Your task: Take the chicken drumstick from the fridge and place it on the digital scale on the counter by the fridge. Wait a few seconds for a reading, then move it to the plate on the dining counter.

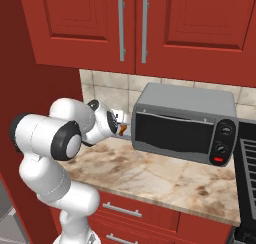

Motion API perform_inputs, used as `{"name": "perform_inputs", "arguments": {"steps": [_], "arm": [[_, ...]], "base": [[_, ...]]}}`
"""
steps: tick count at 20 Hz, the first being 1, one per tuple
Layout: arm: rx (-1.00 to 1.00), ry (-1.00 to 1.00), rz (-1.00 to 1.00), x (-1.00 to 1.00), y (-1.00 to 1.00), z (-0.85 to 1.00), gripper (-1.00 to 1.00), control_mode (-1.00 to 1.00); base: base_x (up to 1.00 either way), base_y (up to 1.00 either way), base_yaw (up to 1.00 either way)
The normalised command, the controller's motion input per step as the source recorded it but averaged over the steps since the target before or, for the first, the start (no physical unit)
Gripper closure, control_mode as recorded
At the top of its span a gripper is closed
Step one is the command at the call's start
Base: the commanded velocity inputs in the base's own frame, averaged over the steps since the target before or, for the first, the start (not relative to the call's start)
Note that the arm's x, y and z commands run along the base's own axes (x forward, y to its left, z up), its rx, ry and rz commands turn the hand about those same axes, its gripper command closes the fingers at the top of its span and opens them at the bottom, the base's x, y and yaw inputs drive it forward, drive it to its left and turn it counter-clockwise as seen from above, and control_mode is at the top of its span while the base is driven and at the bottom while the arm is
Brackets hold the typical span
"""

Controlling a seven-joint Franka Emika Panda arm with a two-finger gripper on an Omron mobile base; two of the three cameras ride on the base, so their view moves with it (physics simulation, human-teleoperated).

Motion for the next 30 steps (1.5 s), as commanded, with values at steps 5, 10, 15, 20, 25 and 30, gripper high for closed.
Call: {"name": "perform_inputs", "arguments": {"steps": [5, 10, 15, 20, 25, 30], "arm": [[0.02, 0.01, 0.00, 0.00, 0.00, 0.00, -1.00, -1.00], [0.00, 0.00, 0.00, 0.00, 0.00, 0.00, -1.00, -1.00], [0.00, 0.00, 0.00, 0.00, 0.00, 0.00, -1.00, -1.00], [0.00, 0.00, 0.00, 0.00, 0.00, 0.00, -1.00, -1.00], [0.00, 0.00, 0.00, 0.00, 0.00, 0.00, -1.00, -1.00], [0.00, 0.00, 0.00, 0.00, 0.00, 0.00, -1.00, -1.00]], "base": [[0.00, 0.00, 0.00], [0.00, 0.00, 0.00], [0.00, 0.00, 0.00], [0.00, 0.00, 0.00], [0.00, 0.00, 0.00], [0.00, 0.00, 0.00]]}}
